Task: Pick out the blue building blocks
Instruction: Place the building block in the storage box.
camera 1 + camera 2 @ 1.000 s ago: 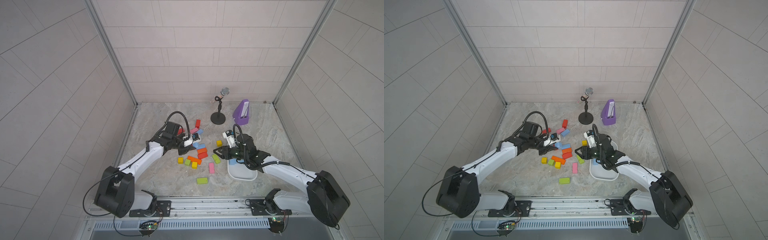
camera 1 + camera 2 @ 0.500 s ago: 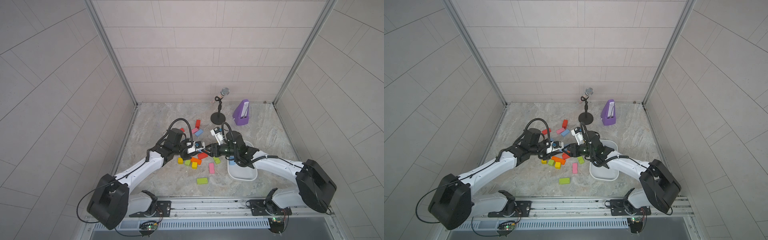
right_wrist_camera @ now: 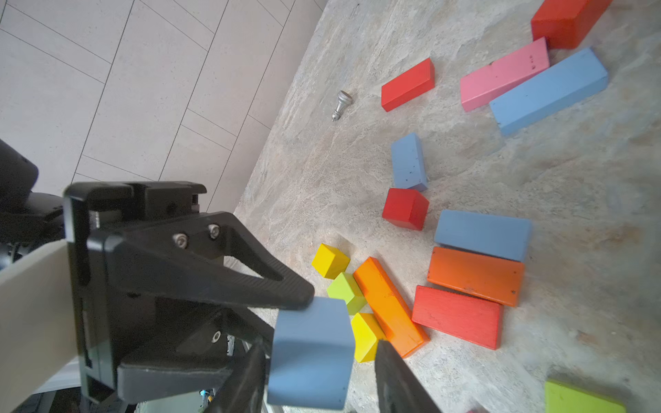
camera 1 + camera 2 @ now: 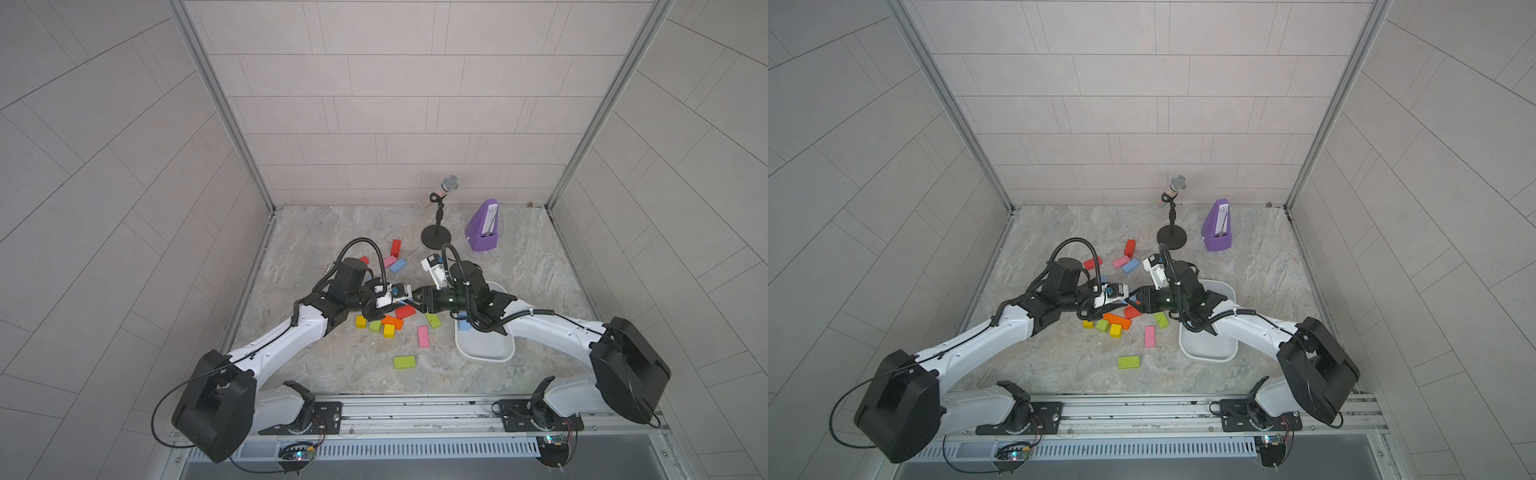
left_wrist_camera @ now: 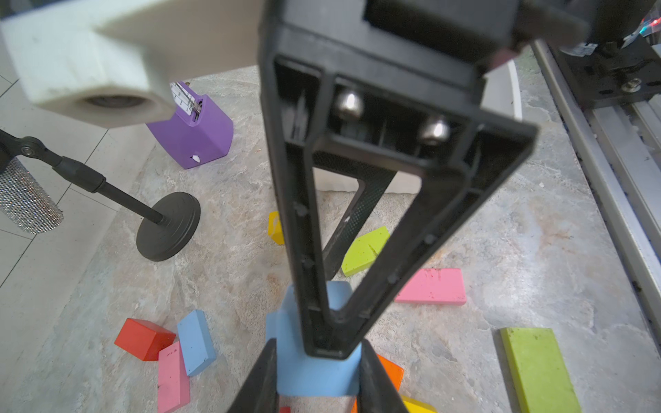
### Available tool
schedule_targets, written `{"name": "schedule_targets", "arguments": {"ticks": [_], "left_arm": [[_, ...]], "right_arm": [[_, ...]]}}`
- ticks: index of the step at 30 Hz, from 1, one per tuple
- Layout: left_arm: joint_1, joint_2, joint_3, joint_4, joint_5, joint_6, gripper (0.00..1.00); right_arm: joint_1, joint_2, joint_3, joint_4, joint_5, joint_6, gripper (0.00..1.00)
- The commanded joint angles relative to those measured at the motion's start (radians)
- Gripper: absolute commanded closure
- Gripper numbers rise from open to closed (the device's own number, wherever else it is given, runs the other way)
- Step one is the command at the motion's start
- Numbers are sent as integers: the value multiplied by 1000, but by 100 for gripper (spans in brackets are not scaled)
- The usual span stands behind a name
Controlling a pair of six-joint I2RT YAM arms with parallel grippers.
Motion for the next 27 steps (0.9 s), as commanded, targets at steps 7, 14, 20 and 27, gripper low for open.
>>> {"name": "schedule_targets", "arguments": {"ticks": [7,14,20,27], "left_arm": [[-10,-18,-26,60,28,-29,81],[-13,-13,-31,86,29,-104,37],[-14,12,-23,133,28,-230,23],[-16,47,-5,139,36,-275,23]], "right_arm": [[-8,-14,8,23,-49,-3,77],[-75,-114,-22,-116,7,-72,85],[-108,-318,-30,-632,439,-274,85],[-139,-384,-109,-927,669,-255,85]]}}
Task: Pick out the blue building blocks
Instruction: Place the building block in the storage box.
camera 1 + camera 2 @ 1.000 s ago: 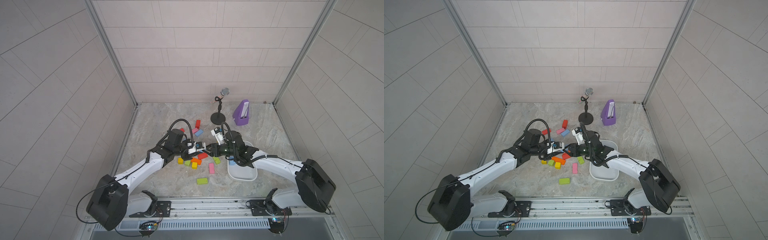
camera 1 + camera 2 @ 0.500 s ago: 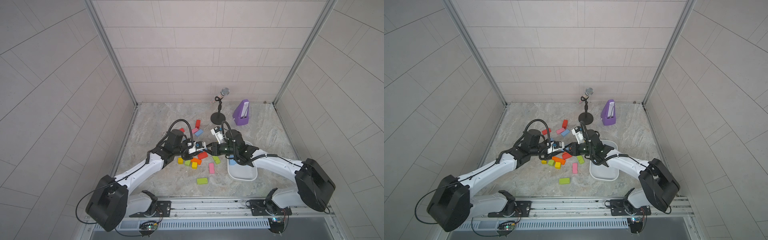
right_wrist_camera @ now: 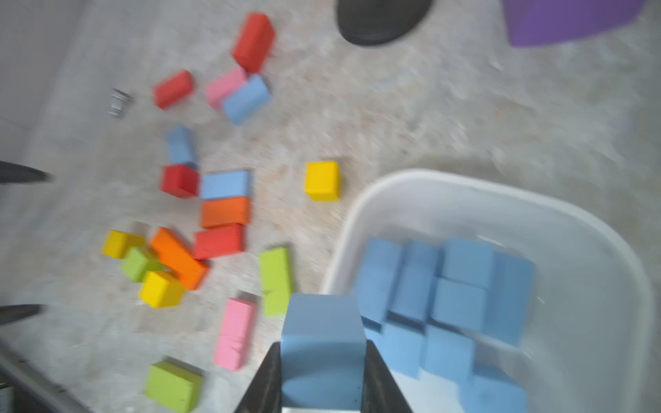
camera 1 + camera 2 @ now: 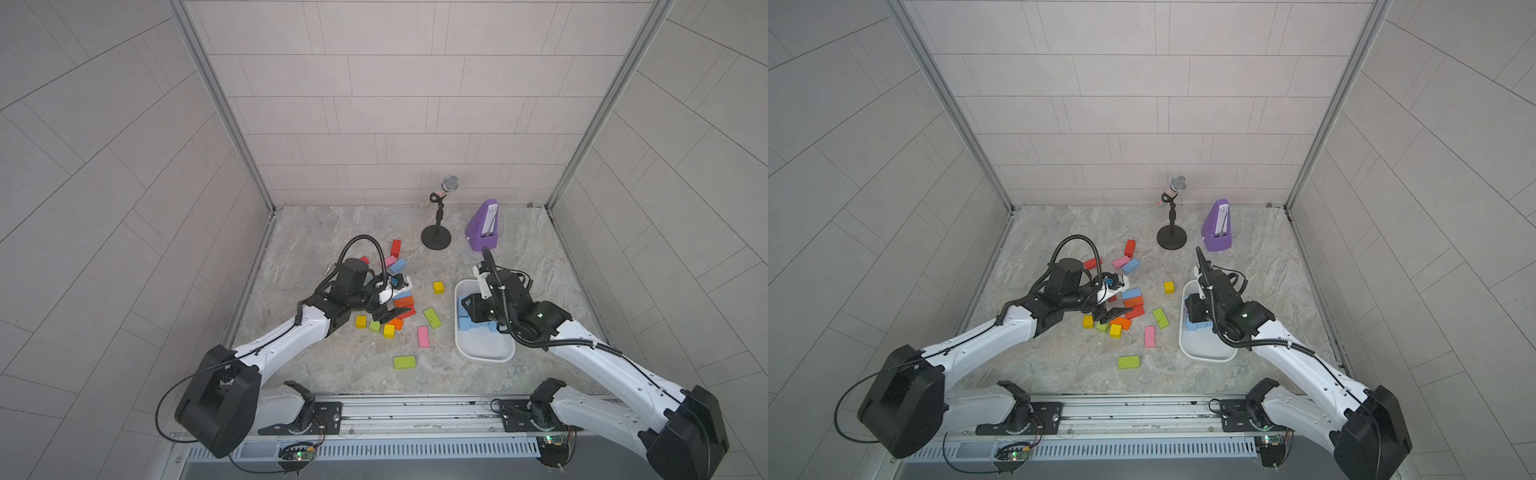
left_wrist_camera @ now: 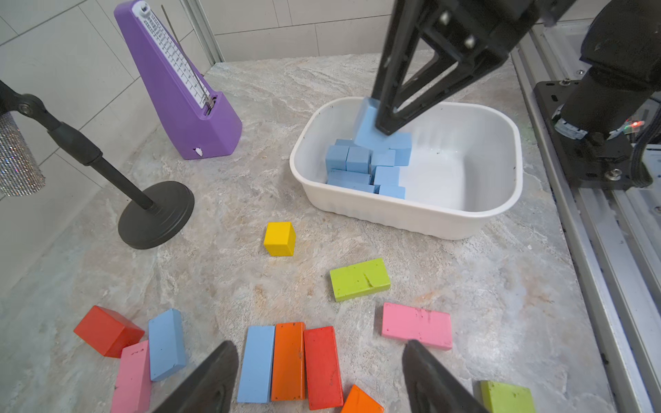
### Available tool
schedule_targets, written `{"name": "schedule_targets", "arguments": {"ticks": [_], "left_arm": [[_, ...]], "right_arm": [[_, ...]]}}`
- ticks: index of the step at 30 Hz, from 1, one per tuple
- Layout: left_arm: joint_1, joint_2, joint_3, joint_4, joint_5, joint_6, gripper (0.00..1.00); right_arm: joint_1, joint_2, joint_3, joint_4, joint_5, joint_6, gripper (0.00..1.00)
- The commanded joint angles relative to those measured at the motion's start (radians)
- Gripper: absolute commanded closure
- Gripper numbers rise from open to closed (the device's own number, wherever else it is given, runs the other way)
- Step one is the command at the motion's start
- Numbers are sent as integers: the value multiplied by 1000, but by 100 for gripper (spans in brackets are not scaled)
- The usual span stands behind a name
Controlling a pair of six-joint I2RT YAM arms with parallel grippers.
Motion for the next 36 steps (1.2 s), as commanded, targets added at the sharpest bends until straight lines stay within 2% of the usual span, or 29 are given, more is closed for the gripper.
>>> {"name": "schedule_targets", "arguments": {"ticks": [1,16,18,24,26,36], "left_arm": [[-6,13,15,24,21,-34,23],[-7,31,23,10,20,-39,23],[-8,32,24,8,19,-39,23],[-7,34,24,7,16,-39,23],[-8,35,25,7,15,-39,23],[-7,37,27,9,13,-51,23]], "right_arm": [[0,29,-40,-212,161,-11,84],[0,227,-5,-160,193,-12,80],[-1,229,-5,-150,197,-9,78],[-2,216,-5,-132,202,-5,60],[-1,207,-5,-132,203,-5,56],[-2,127,-5,-145,173,-17,55]]}}
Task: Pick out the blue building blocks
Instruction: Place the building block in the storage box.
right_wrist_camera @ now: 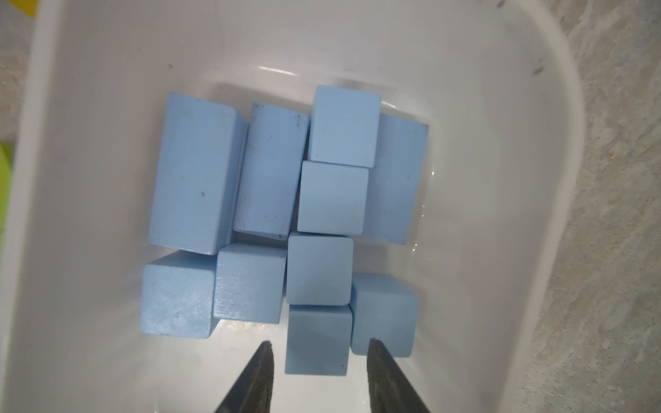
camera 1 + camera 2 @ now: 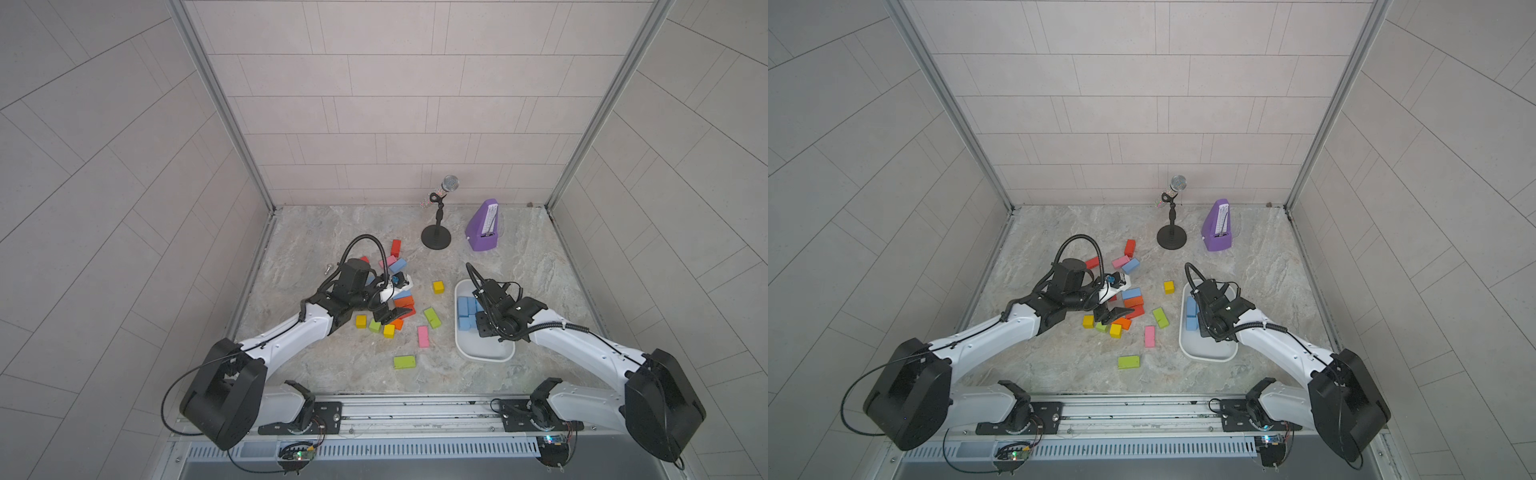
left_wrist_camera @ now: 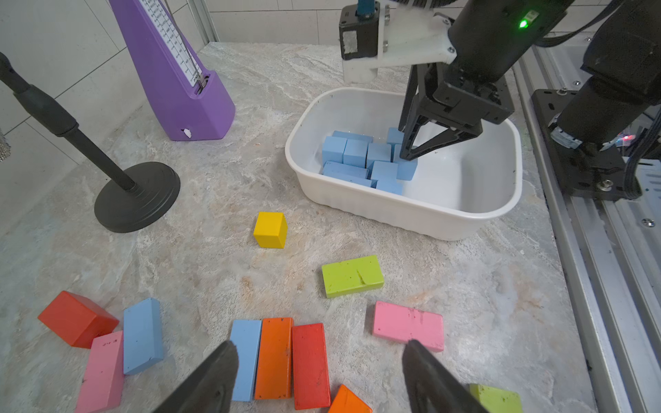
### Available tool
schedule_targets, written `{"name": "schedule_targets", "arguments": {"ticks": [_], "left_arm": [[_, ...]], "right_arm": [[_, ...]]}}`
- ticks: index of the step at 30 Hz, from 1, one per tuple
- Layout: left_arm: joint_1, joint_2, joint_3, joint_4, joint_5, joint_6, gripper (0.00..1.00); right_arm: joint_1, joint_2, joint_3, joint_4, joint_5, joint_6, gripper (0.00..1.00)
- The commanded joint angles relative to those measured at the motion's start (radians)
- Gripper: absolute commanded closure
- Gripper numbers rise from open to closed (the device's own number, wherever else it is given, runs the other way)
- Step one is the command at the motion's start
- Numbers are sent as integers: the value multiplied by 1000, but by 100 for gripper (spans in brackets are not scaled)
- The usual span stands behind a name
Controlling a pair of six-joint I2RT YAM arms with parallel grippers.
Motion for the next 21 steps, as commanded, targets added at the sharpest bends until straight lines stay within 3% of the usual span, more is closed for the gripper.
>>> {"name": "schedule_targets", "arguments": {"ticks": [1,7,13,17,21], "left_arm": [[-7,12,27,9,4,-14,23],[-2,32,34,17,-80,-71,23],[53,66,92,-81,-146,-83,23],[128,99,195,-317,-127,68,25],[194,171,342,-651,-150,440,26]], "right_arm": [[-1,-59,14,-4,-19,-11,55],[-1,-199,-44,152,-157,-50,56],[0,-324,-116,343,-231,-46,57],[-1,-325,-116,412,-294,-62,57],[-1,-294,-123,465,-333,-67,57]]}}
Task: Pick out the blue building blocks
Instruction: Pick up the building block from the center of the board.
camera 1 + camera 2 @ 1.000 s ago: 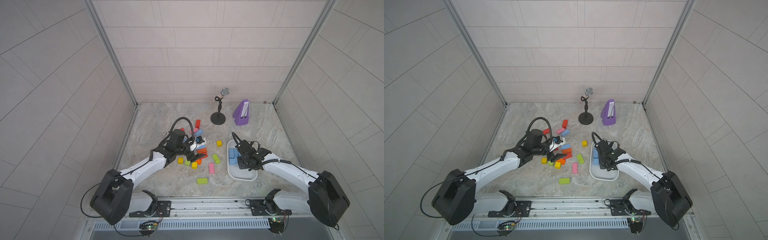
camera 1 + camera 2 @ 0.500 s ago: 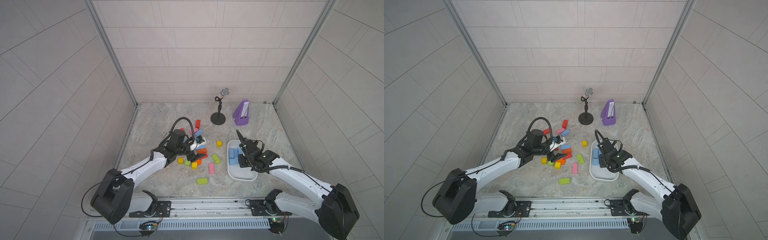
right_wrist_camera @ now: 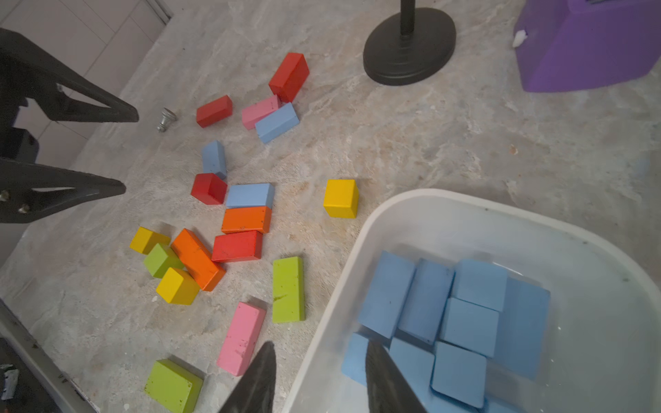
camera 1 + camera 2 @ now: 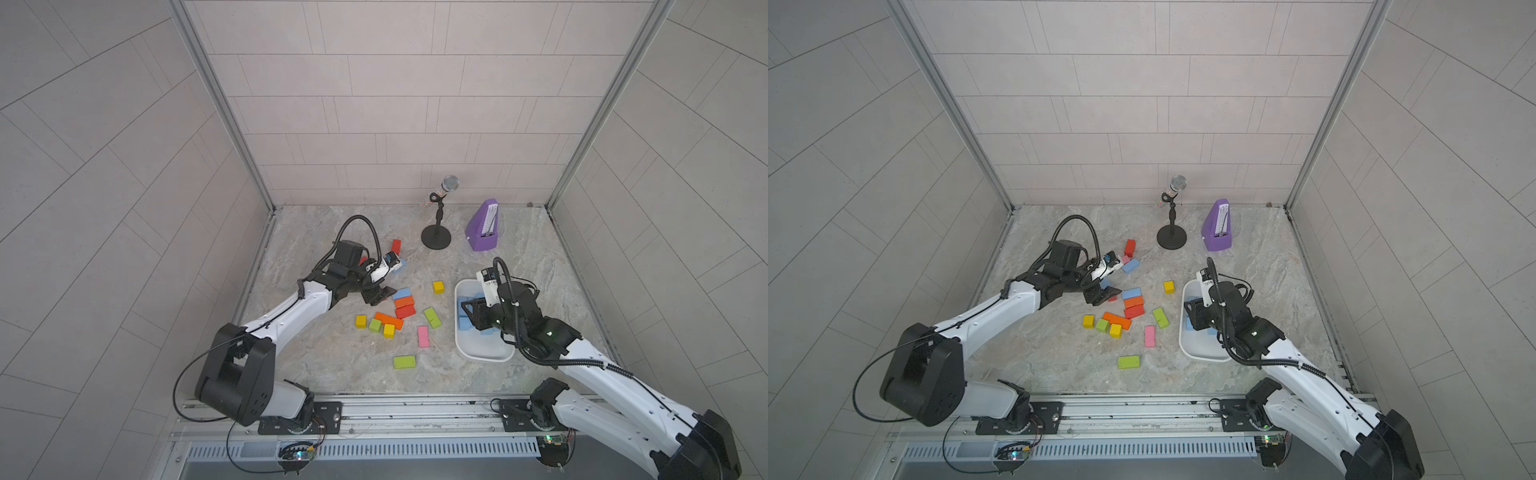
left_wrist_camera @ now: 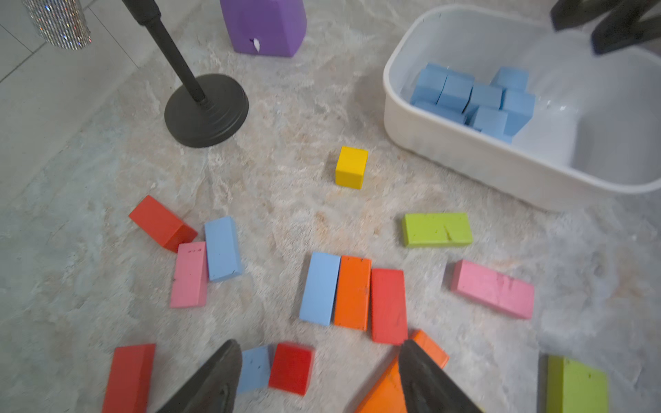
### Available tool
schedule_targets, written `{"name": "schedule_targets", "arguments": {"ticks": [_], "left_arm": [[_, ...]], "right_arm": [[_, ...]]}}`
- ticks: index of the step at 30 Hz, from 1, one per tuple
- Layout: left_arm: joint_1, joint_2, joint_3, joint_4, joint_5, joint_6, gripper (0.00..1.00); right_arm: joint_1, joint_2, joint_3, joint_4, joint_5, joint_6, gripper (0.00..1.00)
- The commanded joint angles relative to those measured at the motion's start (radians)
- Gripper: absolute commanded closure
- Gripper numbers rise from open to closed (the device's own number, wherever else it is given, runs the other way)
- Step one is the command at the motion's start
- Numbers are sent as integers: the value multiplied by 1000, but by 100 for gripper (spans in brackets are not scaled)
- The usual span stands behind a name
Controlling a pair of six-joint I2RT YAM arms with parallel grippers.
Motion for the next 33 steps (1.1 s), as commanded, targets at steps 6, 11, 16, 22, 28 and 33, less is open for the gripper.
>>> {"name": "schedule_targets", "arguments": {"ticks": [6,11,16,22,28,33], "left_arm": [[50,200,238,-578,-185,857,30],[50,364,370,-617,-281,1060,31],[45,502,492,-631,-316,1137,31],[43,632,615,-628,-334,1165,32],[35,732,715,-635,-368,1177,34],[23,790,751,-635,-379,1176,42]], "right_arm": [[1,50,-47,167,-100,6,57],[2,52,-87,213,-110,22,57],[1,36,-111,208,-108,21,57],[1,15,-130,203,-93,10,57],[2,42,-79,197,-84,-35,57],[2,23,-148,228,-112,-1,57]]}}
